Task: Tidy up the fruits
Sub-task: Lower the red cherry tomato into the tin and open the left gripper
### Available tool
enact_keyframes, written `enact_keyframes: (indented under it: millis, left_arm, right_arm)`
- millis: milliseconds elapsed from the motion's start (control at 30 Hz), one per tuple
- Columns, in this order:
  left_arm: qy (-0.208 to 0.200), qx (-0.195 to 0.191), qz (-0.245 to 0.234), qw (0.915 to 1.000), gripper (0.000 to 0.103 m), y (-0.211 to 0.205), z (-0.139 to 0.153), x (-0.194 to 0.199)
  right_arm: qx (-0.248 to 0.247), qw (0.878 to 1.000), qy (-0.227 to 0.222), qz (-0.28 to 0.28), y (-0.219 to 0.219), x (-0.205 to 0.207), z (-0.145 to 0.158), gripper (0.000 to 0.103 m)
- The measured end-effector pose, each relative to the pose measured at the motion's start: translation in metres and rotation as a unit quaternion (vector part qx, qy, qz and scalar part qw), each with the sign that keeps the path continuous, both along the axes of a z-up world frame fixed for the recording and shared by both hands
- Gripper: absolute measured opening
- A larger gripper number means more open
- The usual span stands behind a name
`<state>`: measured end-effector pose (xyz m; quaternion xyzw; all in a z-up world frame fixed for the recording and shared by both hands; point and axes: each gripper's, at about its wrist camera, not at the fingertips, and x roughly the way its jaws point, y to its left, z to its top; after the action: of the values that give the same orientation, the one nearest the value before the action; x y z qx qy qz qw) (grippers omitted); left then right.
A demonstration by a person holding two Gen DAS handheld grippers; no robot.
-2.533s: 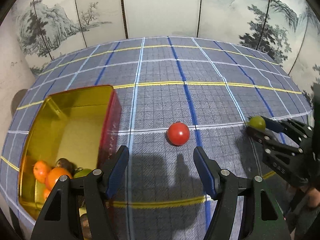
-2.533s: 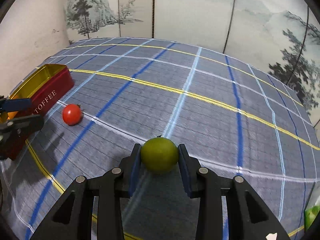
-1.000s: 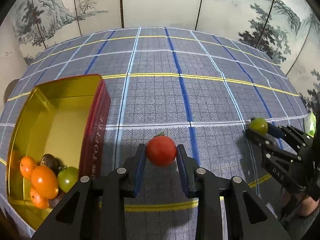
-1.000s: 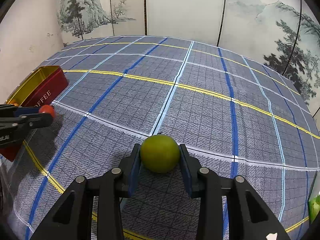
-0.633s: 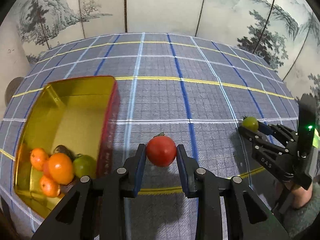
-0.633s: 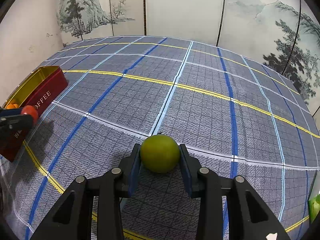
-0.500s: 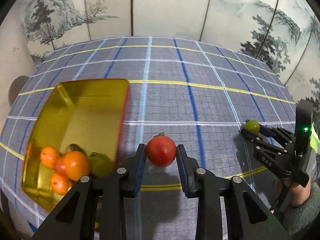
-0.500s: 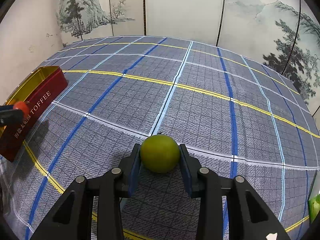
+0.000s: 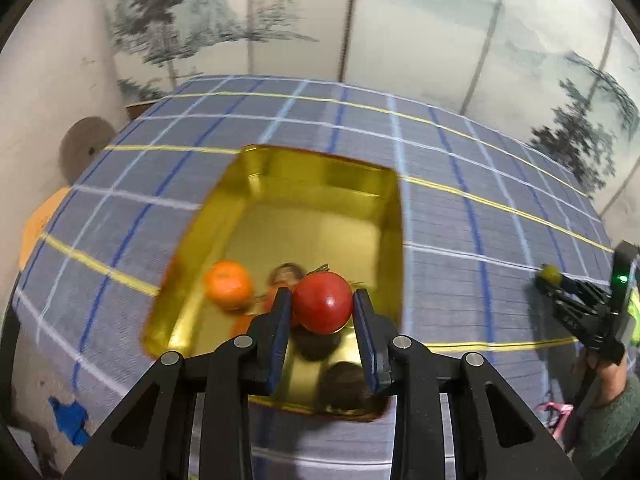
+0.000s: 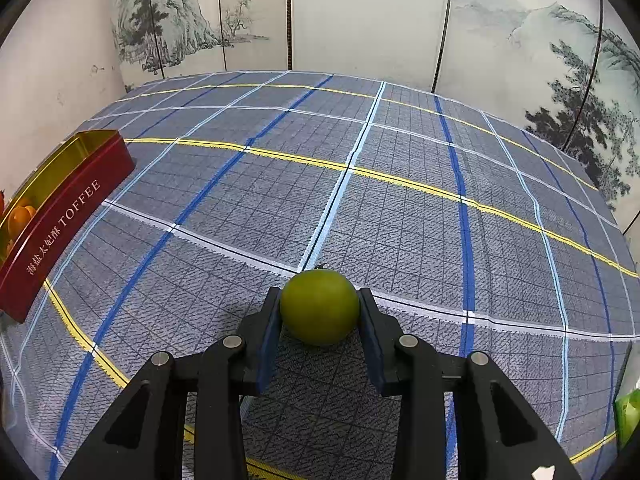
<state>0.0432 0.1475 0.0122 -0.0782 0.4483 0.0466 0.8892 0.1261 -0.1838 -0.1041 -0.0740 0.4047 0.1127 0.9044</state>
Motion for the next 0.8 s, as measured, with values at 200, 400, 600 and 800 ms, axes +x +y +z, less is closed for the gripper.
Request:
enact_keyframes:
  millis: [200, 400, 600, 800]
  left_arm:
    - [0.012, 0.001, 0.043, 0.9990, 0.032, 0.033, -0.012, -0.005]
    - [0.023, 0.002, 0.063, 0.9977, 0.032, 0.051, -0.024, -0.008]
    - [0.035, 0.003, 0.066, 0.9972, 0.032, 0.056, -0.033, -0.009]
    - [0.044, 0.002, 0.068, 0.9967, 0.032, 0.058, -0.041, -0.006]
  right_arm:
    - [-0.005, 1.000, 0.001, 0.000, 0.001, 0.001, -0.001, 0.034]
    - [-0.011, 1.000, 0.001, 0.001, 0.003, 0.001, -0.001, 0.034]
    - [-0.011, 1.000, 0.001, 0.001, 0.003, 0.001, -0.001, 0.034]
    - [-0.011, 1.000, 0.001, 0.001, 0.003, 0.001, -0.001, 0.034]
